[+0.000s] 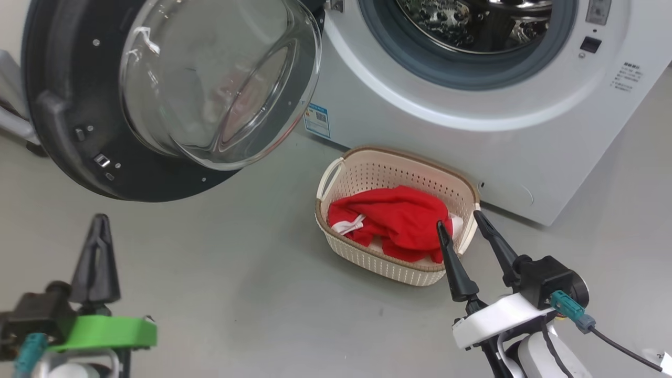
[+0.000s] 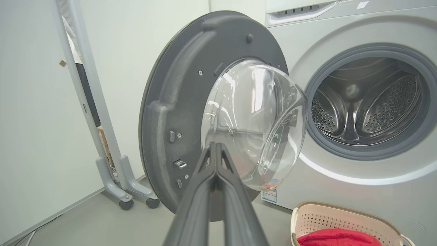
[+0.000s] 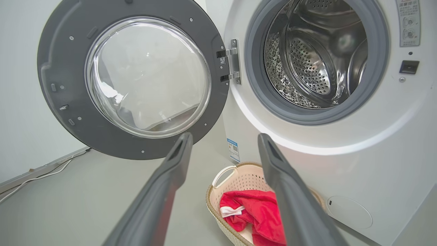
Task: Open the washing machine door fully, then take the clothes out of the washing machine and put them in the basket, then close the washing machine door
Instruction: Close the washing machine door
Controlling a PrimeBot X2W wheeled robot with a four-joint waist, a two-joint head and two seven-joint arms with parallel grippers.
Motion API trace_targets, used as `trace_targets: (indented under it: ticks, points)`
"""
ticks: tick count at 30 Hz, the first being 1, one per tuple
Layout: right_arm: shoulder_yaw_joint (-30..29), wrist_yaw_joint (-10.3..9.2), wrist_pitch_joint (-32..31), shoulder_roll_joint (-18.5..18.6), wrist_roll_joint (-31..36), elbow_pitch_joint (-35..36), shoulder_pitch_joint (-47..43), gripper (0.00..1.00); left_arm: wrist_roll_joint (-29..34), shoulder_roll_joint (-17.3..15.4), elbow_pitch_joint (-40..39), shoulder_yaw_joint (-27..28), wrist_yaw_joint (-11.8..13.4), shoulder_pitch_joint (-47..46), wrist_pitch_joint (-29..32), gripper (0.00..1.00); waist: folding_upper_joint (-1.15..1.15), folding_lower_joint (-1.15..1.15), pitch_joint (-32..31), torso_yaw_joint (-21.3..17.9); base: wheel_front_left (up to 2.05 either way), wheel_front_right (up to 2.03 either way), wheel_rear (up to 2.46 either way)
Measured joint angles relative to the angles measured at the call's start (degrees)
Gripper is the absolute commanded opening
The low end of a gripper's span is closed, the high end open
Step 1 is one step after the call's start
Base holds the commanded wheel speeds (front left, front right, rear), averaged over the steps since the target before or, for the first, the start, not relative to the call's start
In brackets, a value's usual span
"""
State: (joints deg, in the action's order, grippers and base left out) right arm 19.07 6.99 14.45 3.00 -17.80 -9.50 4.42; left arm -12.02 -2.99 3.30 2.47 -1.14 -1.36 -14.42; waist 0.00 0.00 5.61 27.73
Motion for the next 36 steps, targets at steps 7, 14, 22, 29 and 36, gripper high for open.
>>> trace_targets:
  ticks: [7, 14, 22, 29, 36]
  points:
    - [-0.1, -0.01, 0.0, 1.8, 0.9, 0.7, 1.3, 1.00, -0.1, -3.5, -5.3, 3.7, -0.1, -5.1, 0.0, 0.00, 0.00, 0.00, 3.8, -1.0, 0.00, 0.00, 0.00]
    - [-0.2, -0.02, -0.6, 4.0, 3.1, 1.7, 3.3, 1.00, -1.3, -12.5, -10.9, 11.8, -1.7, -14.9, -0.4, 0.00, 0.00, 0.00, 8.3, -1.6, 0.00, 0.00, 0.00]
    - [-0.3, -0.02, -1.1, 4.8, 3.4, 2.2, 5.3, 1.00, -11.3, -17.9, -4.3, 23.6, -1.7, -22.9, 2.5, 0.00, 0.00, 0.00, 12.1, -3.1, 0.00, 0.00, 0.00]
    - [-0.1, -0.01, -1.1, 5.4, 3.4, 2.1, 6.2, 1.00, -20.5, -20.1, 11.2, 31.5, -0.2, -28.8, 9.9, 0.00, 0.00, 0.00, 13.8, -4.9, 0.00, 0.00, 0.00]
    - [0.4, -0.01, -1.1, 5.4, 3.4, 2.1, 7.0, 1.00, -33.8, -17.9, 24.4, 42.7, 6.9, -37.7, 16.6, 0.00, 0.00, 0.00, 14.6, -6.4, 0.00, 0.00, 0.00]
